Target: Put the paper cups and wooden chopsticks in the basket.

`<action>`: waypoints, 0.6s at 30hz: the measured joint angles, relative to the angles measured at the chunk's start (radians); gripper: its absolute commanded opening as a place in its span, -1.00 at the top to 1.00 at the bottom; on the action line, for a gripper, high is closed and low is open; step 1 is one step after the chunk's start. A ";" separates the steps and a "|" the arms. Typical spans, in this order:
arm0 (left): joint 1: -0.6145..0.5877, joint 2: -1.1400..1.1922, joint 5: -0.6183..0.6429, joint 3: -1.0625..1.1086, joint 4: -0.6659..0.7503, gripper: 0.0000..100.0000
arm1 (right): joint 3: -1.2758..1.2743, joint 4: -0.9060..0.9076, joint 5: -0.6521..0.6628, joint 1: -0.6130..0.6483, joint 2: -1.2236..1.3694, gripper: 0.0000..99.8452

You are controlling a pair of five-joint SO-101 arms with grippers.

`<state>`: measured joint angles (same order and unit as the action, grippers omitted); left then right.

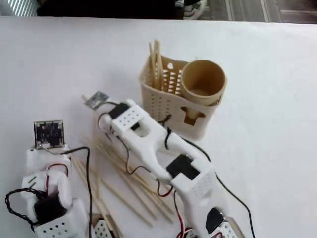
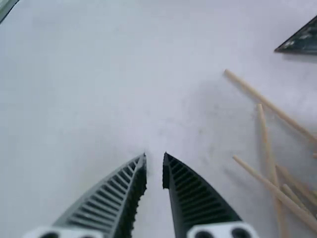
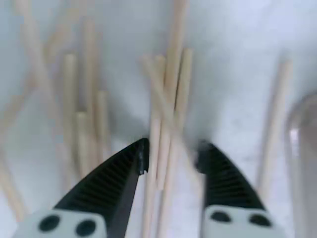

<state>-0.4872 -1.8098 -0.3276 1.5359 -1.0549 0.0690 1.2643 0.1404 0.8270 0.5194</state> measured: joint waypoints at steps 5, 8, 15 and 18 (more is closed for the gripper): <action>0.000 0.000 0.000 0.000 0.000 0.84 | 0.000 -0.006 0.031 -0.028 0.000 0.97; 0.000 0.000 0.000 0.000 0.000 0.84 | 0.000 -0.002 0.031 -0.034 -0.002 0.97; 0.000 0.000 0.000 0.000 0.000 0.84 | -0.006 0.098 0.032 -0.025 -0.133 0.97; 0.000 0.000 0.000 0.000 0.000 0.84 | -0.006 0.140 0.034 -0.043 -0.238 0.97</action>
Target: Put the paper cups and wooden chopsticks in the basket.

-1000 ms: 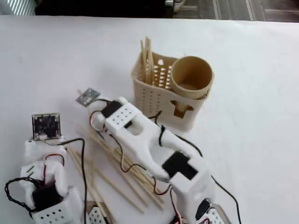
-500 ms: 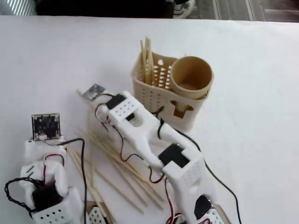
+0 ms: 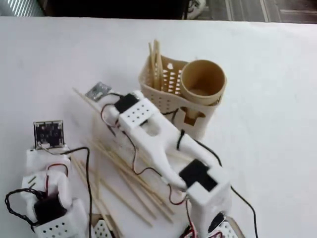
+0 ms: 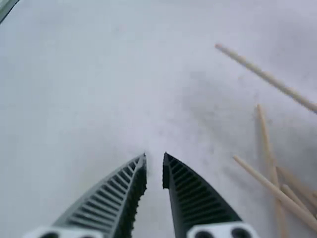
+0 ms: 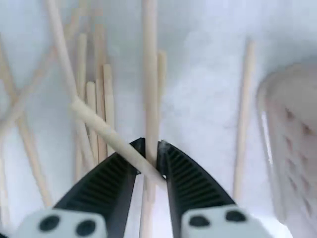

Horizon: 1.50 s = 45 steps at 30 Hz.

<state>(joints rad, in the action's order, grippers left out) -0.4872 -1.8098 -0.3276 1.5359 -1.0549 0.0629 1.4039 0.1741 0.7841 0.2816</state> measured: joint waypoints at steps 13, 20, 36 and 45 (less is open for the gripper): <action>0.000 0.000 0.000 0.000 0.000 0.84 | 0.000 0.075 0.000 -0.054 -0.399 0.97; 0.000 0.000 0.000 0.000 0.000 0.84 | 0.000 -0.003 -0.057 -0.052 -0.641 0.97; 0.000 0.000 0.000 0.000 0.000 0.84 | 0.000 -0.476 -0.092 -0.224 -0.868 0.97; 0.000 0.000 0.000 0.000 0.000 0.84 | -0.123 -0.769 -0.138 -0.330 -0.870 0.97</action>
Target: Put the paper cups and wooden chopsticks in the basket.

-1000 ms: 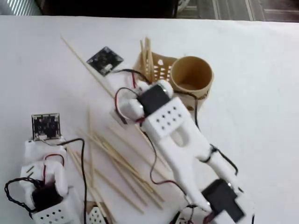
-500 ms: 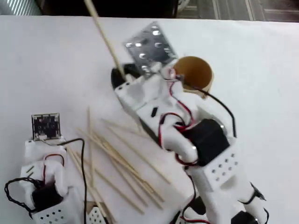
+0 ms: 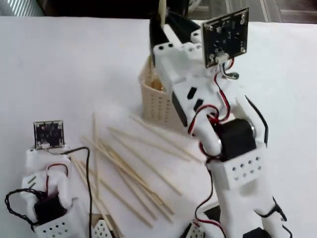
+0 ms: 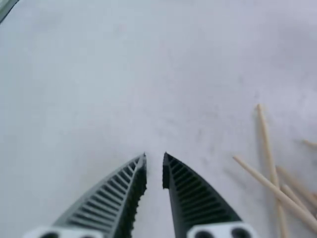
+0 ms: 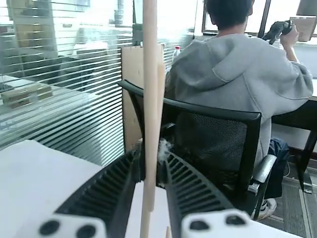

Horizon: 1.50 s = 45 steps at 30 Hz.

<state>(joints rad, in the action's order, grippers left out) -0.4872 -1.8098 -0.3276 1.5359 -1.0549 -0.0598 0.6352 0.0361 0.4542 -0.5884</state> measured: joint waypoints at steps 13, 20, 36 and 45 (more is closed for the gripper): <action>0.000 0.000 0.000 0.000 0.000 0.84 | -0.600 -0.497 0.060 -0.055 0.002 0.97; 0.000 0.000 0.000 0.000 0.000 0.84 | -0.746 -0.503 0.061 -0.049 0.000 0.83; 0.000 0.000 0.000 0.000 0.003 0.84 | -0.577 -0.129 -0.044 -0.049 -0.126 0.69; 0.000 0.000 0.000 0.000 0.003 0.84 | -0.440 0.310 -0.044 0.089 -0.339 0.93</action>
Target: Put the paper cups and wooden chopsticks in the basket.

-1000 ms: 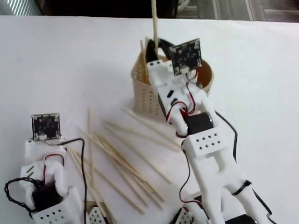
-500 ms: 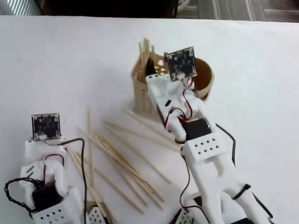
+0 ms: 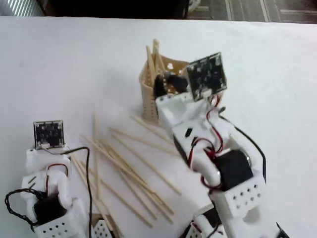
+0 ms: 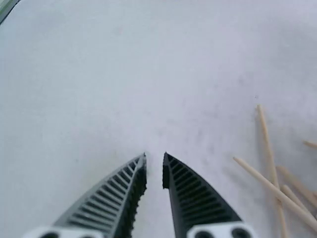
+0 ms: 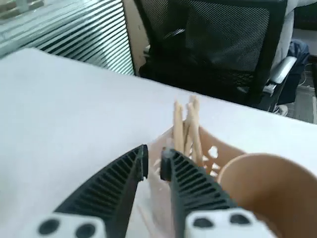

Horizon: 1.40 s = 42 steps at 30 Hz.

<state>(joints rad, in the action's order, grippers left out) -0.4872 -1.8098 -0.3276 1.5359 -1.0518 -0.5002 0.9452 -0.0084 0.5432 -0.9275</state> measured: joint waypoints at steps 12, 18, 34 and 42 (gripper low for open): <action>0.071 0.015 -0.098 -0.192 -0.143 0.84 | -0.241 0.259 0.000 0.021 -0.023 0.94; 0.141 0.313 -0.163 -0.396 -0.181 0.77 | -0.402 0.127 0.000 -0.127 -0.023 0.94; 0.262 1.250 0.137 -0.793 -0.351 0.47 | -0.569 -0.140 -0.075 -0.292 -0.023 0.94; 0.262 1.524 0.164 -0.795 -0.198 0.47 | -0.569 -0.140 -0.075 -0.292 -0.023 0.94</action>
<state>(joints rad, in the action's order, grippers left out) -0.2248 -0.2862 -0.1634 0.7411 -1.2497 -1.0694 0.8055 -0.0836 0.2516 -0.9505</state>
